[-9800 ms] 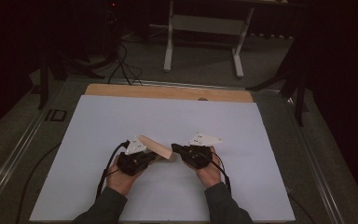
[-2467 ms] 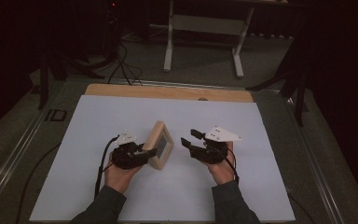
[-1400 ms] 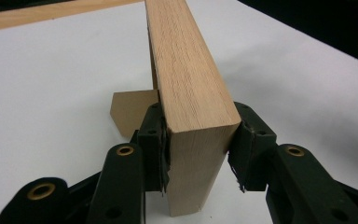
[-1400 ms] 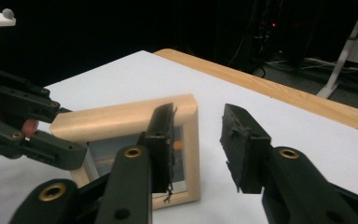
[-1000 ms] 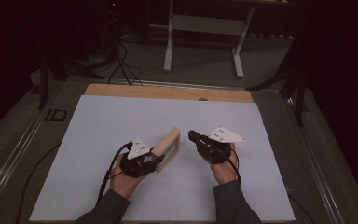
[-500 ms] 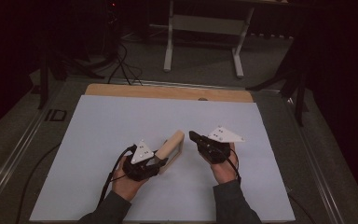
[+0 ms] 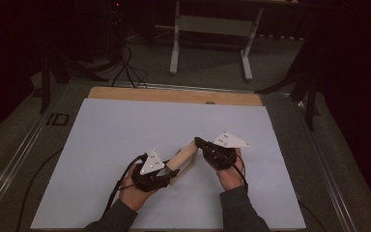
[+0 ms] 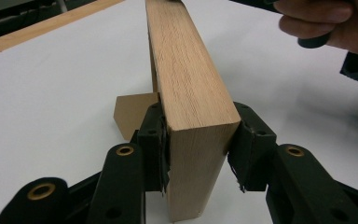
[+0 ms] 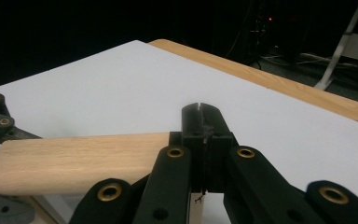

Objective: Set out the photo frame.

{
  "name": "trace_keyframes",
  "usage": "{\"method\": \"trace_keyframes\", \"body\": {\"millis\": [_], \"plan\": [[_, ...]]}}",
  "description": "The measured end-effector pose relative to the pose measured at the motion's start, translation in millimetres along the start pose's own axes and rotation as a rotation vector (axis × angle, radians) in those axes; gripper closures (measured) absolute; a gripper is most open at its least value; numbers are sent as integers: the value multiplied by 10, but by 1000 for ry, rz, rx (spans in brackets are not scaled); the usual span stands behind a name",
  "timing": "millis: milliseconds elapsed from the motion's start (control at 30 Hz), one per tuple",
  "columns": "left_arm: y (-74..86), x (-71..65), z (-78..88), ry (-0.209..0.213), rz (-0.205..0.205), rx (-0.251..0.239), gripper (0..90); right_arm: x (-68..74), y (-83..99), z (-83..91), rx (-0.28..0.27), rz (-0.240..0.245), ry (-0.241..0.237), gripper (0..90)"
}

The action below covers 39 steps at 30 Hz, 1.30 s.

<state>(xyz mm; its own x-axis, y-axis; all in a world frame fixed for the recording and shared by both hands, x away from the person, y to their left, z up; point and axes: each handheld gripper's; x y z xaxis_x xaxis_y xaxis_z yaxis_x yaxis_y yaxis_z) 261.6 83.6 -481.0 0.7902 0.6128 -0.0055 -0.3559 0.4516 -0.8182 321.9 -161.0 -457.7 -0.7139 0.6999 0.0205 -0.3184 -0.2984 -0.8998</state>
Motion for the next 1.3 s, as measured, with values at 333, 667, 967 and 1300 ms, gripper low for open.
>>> {"method": "trace_keyframes", "body": {"millis": [333,667,967,1300], "plan": [[-4,-7,3,8,-6,4,609,-19,32,-39,-9,-12,-8,893],[-11,-44,0,14,-39,7,608,3,21,-97,-10,-7,-10,889],[-16,-48,0,10,-46,12,607,12,23,-116,-3,4,-8,891],[-7,11,13,-31,-11,15,597,5,19,-107,3,0,-3,896]]}}
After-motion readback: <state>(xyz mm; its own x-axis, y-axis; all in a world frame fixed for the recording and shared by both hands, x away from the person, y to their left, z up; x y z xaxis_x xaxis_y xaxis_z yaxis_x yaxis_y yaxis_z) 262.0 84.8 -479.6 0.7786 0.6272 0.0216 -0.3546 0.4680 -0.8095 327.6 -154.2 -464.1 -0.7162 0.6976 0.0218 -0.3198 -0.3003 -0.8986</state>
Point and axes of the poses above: each handheld gripper's, and its own axes: z roughly backward along the jaws, y roughly out of its underside, x roughly to its left, and after that the axes turned 5 degrees about x, right-handed
